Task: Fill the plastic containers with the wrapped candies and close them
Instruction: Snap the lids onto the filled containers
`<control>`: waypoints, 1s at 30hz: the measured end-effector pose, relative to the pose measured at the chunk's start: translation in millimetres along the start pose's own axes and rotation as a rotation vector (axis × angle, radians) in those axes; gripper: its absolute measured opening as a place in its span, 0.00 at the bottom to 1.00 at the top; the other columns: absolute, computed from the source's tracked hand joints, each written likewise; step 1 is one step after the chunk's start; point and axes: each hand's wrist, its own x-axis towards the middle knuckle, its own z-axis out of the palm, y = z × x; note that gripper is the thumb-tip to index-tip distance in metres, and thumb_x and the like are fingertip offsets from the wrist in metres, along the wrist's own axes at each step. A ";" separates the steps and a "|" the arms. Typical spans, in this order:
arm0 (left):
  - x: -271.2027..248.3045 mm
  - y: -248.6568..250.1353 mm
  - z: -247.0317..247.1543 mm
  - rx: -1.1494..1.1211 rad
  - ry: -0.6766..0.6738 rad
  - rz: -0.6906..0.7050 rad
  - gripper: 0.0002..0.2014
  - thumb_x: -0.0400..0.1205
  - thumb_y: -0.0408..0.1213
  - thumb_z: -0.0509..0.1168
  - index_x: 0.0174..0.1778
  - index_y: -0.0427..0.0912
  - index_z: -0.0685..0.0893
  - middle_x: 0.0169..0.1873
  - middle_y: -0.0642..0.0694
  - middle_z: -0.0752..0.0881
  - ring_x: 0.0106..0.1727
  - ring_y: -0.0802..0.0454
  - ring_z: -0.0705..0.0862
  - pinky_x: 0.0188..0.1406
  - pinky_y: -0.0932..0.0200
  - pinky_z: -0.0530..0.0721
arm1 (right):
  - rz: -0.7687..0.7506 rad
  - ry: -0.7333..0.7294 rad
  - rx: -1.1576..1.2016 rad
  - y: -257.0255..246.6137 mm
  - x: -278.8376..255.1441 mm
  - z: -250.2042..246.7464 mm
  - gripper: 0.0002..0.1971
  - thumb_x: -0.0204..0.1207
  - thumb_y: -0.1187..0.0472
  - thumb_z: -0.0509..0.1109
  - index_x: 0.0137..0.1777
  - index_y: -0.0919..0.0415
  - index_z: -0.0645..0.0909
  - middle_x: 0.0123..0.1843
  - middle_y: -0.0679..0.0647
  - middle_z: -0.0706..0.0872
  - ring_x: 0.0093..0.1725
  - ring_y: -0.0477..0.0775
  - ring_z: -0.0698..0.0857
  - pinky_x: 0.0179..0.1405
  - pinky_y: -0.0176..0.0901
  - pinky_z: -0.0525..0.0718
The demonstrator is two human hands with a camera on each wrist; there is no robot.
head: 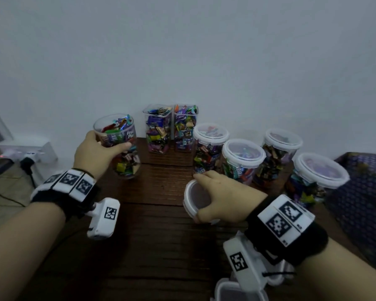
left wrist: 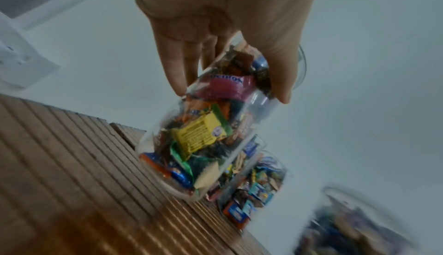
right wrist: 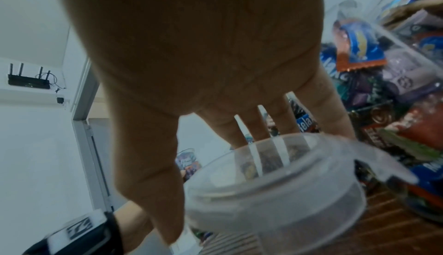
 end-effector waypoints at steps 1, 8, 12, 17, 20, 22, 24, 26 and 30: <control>-9.6 0.9 -6.5 -0.029 -0.028 0.017 0.28 0.68 0.48 0.79 0.58 0.41 0.76 0.59 0.41 0.85 0.61 0.44 0.82 0.57 0.53 0.76 | -0.001 0.021 0.015 -0.8 -3.7 -1.6 0.50 0.69 0.44 0.73 0.84 0.57 0.48 0.80 0.53 0.59 0.77 0.57 0.63 0.74 0.52 0.68; -86.2 14.4 -19.6 -0.184 -0.266 0.087 0.35 0.55 0.50 0.85 0.56 0.55 0.77 0.48 0.62 0.84 0.51 0.66 0.82 0.56 0.59 0.79 | -0.015 0.224 0.181 -9.3 -34.0 -17.6 0.49 0.62 0.43 0.72 0.83 0.53 0.53 0.76 0.51 0.64 0.75 0.49 0.65 0.67 0.37 0.66; -124.3 18.2 -13.8 -0.189 -0.441 0.098 0.41 0.53 0.53 0.84 0.62 0.58 0.78 0.54 0.59 0.87 0.56 0.66 0.84 0.58 0.58 0.82 | -0.077 0.356 0.291 -20.4 -49.3 -31.7 0.44 0.70 0.53 0.74 0.82 0.49 0.54 0.80 0.48 0.63 0.75 0.44 0.64 0.62 0.34 0.62; -162.2 31.7 -5.2 -0.204 -0.501 0.163 0.33 0.60 0.43 0.84 0.56 0.65 0.76 0.53 0.63 0.86 0.54 0.72 0.82 0.55 0.63 0.80 | -0.152 0.298 0.175 -43.2 -63.6 -40.5 0.44 0.70 0.52 0.74 0.83 0.50 0.53 0.81 0.48 0.61 0.77 0.46 0.61 0.65 0.35 0.61; -172.2 35.5 -3.1 -0.220 -0.524 0.176 0.35 0.60 0.43 0.84 0.57 0.71 0.73 0.54 0.65 0.85 0.56 0.72 0.81 0.58 0.63 0.80 | -0.156 0.251 0.086 -52.4 -67.1 -39.6 0.44 0.70 0.52 0.74 0.83 0.51 0.53 0.79 0.50 0.62 0.76 0.47 0.62 0.69 0.38 0.62; -177.2 37.5 -1.9 -0.212 -0.535 0.194 0.36 0.61 0.44 0.84 0.58 0.73 0.72 0.55 0.68 0.84 0.57 0.72 0.81 0.57 0.65 0.79 | -0.151 0.207 0.047 -57.5 -68.9 -38.4 0.44 0.71 0.52 0.73 0.83 0.50 0.53 0.79 0.50 0.62 0.77 0.48 0.62 0.71 0.41 0.63; -180.7 39.0 -0.9 -0.189 -0.538 0.199 0.34 0.61 0.46 0.83 0.57 0.71 0.73 0.54 0.67 0.84 0.57 0.71 0.80 0.55 0.66 0.78 | -0.145 0.160 -0.005 -62.3 -69.7 -37.7 0.44 0.72 0.51 0.72 0.83 0.50 0.52 0.80 0.50 0.61 0.78 0.50 0.61 0.73 0.43 0.63; -183.3 40.1 0.2 -0.169 -0.540 0.205 0.34 0.61 0.48 0.83 0.57 0.70 0.73 0.54 0.67 0.83 0.57 0.72 0.80 0.53 0.67 0.78 | -0.135 0.122 -0.087 -67.0 -68.6 -35.8 0.44 0.71 0.48 0.72 0.83 0.50 0.51 0.80 0.51 0.60 0.78 0.54 0.61 0.76 0.49 0.64; -186.8 36.9 3.6 -0.160 -0.552 0.213 0.38 0.60 0.52 0.82 0.66 0.64 0.74 0.58 0.65 0.84 0.60 0.68 0.80 0.59 0.61 0.79 | -0.105 0.080 -0.171 -72.5 -63.3 -33.5 0.45 0.70 0.46 0.71 0.83 0.50 0.52 0.81 0.51 0.60 0.78 0.55 0.62 0.74 0.54 0.67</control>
